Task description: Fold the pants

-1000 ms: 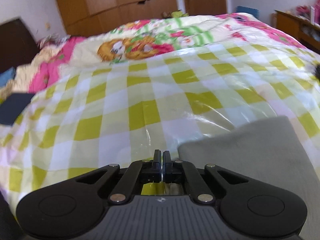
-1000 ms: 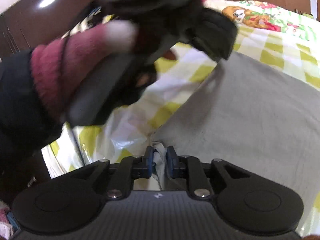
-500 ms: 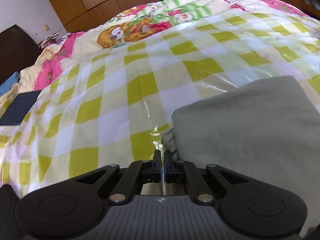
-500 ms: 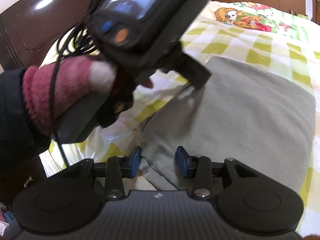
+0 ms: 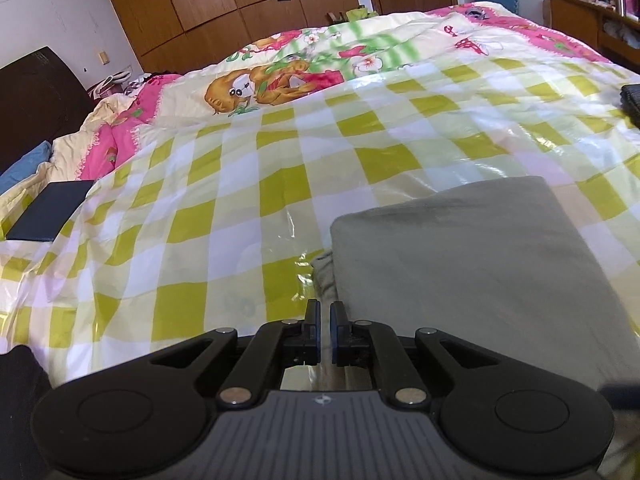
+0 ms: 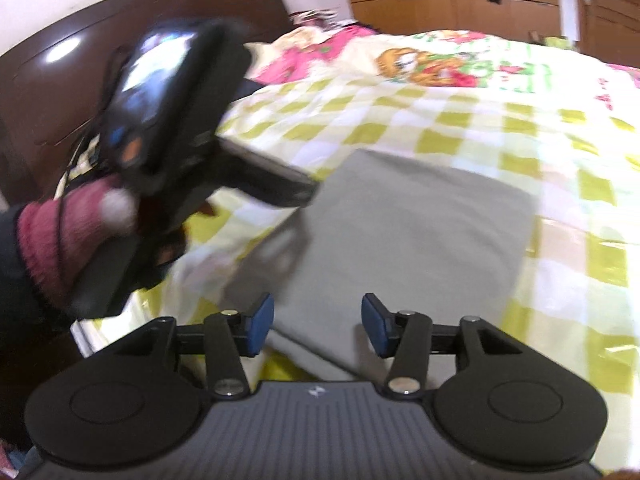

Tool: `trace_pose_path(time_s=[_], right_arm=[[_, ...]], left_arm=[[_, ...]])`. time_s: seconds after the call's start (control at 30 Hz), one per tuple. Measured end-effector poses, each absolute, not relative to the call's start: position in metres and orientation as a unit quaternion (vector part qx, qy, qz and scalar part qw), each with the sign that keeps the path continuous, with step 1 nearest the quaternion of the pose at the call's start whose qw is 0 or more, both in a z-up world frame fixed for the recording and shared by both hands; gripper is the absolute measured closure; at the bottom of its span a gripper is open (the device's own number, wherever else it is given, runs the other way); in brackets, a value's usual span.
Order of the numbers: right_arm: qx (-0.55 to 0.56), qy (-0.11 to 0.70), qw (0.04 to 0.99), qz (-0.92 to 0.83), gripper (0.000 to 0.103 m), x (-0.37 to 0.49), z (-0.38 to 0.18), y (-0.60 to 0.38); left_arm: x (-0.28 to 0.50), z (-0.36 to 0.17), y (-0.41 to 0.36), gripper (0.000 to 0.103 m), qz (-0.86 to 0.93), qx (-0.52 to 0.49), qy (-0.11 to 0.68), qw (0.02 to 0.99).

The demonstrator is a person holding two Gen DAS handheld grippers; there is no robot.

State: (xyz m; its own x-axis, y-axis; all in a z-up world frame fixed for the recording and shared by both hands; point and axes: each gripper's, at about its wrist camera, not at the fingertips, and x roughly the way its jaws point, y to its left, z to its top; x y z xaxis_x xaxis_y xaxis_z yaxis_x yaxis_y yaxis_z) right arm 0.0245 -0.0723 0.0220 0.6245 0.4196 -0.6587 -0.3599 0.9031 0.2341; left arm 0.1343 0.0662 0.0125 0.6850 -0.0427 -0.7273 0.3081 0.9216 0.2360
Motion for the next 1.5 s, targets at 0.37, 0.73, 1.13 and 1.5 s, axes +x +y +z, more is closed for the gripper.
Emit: trace_pose_path(time_s=[0.37, 0.73, 1.13, 1.5], right_arm=[[0.045, 0.384, 0.908, 0.160, 0.052, 0.015, 0.011, -0.094], [0.078, 0.385, 0.911, 0.127, 0.049, -0.001, 0.009, -0.110], [0.063, 0.394, 0.906, 0.139, 0.048, -0.017, 0.005, -0.102], [0.060, 0.399, 0.904, 0.140, 0.047, -0.023, 0.002, -0.102]], left_arm=[[0.087, 0.012, 0.069, 0.080, -0.089, 0.159, 0.393, 0.902], [0.022, 0.008, 0.077, 0.024, -0.086, 0.087, 0.406, 0.906], [-0.016, 0.011, 0.075, 0.004, -0.071, 0.076, 0.398, 0.911], [-0.026, 0.017, 0.075, 0.001, -0.062, 0.072, 0.383, 0.919]])
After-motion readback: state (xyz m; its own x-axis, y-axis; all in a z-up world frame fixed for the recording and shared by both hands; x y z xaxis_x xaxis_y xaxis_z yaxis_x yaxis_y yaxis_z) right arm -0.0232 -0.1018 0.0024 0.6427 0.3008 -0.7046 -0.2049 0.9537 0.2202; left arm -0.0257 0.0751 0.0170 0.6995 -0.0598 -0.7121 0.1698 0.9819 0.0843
